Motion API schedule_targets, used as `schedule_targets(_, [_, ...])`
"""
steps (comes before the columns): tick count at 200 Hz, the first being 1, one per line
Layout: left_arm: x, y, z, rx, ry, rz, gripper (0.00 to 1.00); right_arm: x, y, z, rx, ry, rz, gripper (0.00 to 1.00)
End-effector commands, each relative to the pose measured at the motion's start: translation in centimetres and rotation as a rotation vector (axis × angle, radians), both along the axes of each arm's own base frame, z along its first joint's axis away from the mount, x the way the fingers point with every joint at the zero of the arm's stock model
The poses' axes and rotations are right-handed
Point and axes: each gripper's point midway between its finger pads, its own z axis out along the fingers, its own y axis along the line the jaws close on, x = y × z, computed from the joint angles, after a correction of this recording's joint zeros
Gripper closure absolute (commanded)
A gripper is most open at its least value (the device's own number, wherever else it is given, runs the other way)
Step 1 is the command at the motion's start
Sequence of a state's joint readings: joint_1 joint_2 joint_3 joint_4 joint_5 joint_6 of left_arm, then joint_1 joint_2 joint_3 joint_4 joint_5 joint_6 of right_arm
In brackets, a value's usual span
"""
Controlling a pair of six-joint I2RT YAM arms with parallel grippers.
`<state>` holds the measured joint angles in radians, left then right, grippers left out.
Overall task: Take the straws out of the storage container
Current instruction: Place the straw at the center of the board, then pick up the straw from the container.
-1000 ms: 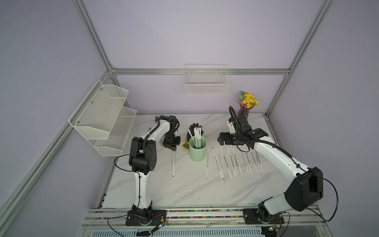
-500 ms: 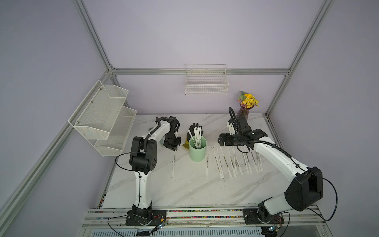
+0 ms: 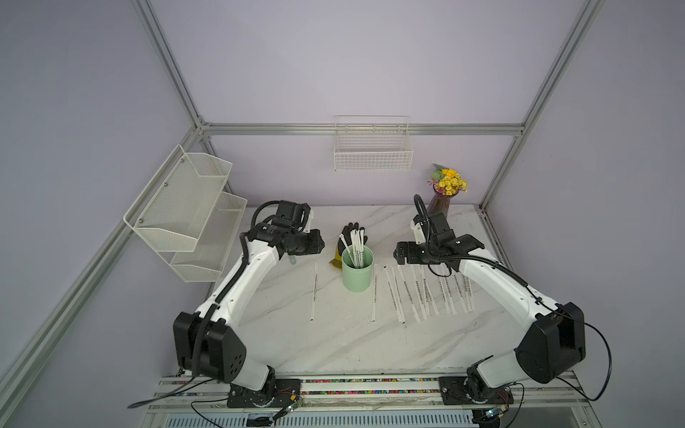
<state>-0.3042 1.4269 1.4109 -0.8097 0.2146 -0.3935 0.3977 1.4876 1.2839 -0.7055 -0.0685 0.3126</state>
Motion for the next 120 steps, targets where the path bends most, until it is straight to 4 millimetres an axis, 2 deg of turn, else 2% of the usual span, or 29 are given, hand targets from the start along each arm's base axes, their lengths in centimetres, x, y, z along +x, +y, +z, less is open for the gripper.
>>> schedule_targets(1, [0.0, -2.3, 2.8, -0.073, -0.16, -0.014, 0.53, 0.5, 0.3, 2.1, 0.029, -0.054, -0.008, 0.03])
schedule_targets(11, [-0.3, -2.8, 2.9, -0.078, -0.172, -0.02, 0.5, 0.6, 0.4, 2.2, 0.03, -0.056, -0.007, 0.03])
schedule_targets(45, [0.0, -4.0, 2.3, -0.13, -0.174, -0.027, 0.52, 0.7, 0.5, 2.1, 0.034, -0.052, -0.005, 0.03])
schedule_targets(86, [1.2, -5.2, 0.6, -0.158, -0.151, -0.032, 0.55, 0.7, 0.5, 1.9, 0.029, -0.045, -0.006, 0.03])
schedule_targets(96, [1.4, -5.5, 0.9, -0.172, -0.161, -0.036, 0.55, 0.7, 0.5, 1.9, 0.028, -0.045, -0.006, 0.03])
schedule_targets(98, [1.8, -5.7, -0.1, -0.165, -0.141, -0.034, 0.55, 0.8, 0.5, 2.0, 0.029, -0.046, -0.007, 0.03])
schedule_targets(101, [2.0, -5.8, -0.5, -0.164, -0.133, -0.033, 0.55, 0.8, 0.4, 1.9, 0.026, -0.044, -0.007, 0.03])
schedule_targets(120, [2.6, -6.1, -0.8, -0.166, -0.134, -0.034, 0.55, 0.8, 0.4, 1.8, 0.024, -0.041, -0.006, 0.03])
